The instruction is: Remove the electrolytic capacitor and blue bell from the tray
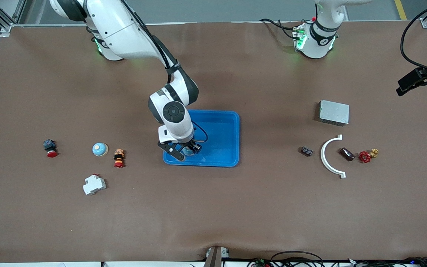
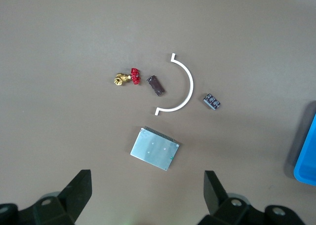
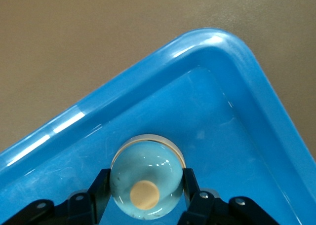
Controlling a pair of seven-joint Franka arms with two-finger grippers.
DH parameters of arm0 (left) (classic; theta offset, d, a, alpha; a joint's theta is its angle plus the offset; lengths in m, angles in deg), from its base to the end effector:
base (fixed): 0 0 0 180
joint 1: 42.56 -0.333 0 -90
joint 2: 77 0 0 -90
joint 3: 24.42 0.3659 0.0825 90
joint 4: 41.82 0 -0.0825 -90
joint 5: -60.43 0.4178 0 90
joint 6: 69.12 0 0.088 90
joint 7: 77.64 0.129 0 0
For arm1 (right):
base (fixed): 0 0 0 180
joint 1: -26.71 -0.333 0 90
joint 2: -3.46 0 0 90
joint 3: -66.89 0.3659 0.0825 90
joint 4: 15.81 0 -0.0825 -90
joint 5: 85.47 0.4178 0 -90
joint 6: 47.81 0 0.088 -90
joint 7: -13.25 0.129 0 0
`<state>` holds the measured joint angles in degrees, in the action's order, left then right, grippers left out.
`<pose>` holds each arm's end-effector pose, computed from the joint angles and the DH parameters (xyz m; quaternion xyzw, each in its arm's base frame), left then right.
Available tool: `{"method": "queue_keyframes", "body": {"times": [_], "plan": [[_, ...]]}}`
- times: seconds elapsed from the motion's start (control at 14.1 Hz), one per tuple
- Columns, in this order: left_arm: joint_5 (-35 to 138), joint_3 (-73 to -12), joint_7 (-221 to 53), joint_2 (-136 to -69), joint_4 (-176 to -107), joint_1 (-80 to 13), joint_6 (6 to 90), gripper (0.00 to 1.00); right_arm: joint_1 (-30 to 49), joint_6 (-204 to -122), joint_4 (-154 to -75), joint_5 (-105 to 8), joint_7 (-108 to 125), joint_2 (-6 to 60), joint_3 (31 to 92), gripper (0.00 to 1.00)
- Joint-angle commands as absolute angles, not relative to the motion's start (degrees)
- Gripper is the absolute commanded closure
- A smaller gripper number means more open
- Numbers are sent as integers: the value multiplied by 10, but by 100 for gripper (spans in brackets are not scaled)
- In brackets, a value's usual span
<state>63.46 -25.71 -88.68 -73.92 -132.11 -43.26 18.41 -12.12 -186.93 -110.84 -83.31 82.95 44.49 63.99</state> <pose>0.5648 0.0008 0.6772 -0.9954 -0.0923 -0.0055 0.0266 0.6016 0.4423 0.1877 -0.9544 0.2973 -0.0194 0.0195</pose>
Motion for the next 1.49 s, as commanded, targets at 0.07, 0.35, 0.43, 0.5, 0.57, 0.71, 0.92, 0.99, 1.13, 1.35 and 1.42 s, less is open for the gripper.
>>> {"method": "queue_keyframes", "body": {"times": [0.07, 0.35, 0.43, 0.5, 0.57, 0.71, 0.92, 0.99, 1.13, 1.35, 1.42], "plan": [[624, -254, -873, -726, -1326, -430, 185, 0, -121, -1871, -1095, -830, 838, 453, 642, 100], [624, -260, -874, -727, -1327, -429, 185, 0, -121, -1856, -1091, -828, 841, 446, 643, 100], [624, -260, -874, -727, -1327, -429, 185, 0, -121, -1830, -1085, -828, 845, 440, 645, 100], [624, -261, -874, -726, -1327, -429, 185, 0, -122, -1789, -1064, -828, 846, 438, 645, 100], [624, -261, -874, -727, -1327, -429, 185, 0, -123, -1737, -1037, -828, 846, 437, 645, 100], [624, -264, -874, -728, -1327, -429, 187, 0, -123, -1634, -979, -834, 842, 437, 644, 100], [624, -265, -874, -725, -1327, -429, 183, 0, -113, -1568, -954, -850, 807, 434, 642, 100], [624, -265, -874, -719, -1329, -429, 182, 0, -106, -1543, -955, -861, 776, 428, 640, 100], [624, -264, -874, -716, -1331, -432, 181, 0, -78, -1530, -959, -890, 713, 420, 641, 100], [624, -264, -874, -722, -1331, -433, 182, 0, -18, -1530, -966, -891, 577, 398, 642, 100], [625, -264, -874, -724, -1331, -432, 187, 0, 3, -1531, -973, -891, 533, 387, 642, 100]]}}
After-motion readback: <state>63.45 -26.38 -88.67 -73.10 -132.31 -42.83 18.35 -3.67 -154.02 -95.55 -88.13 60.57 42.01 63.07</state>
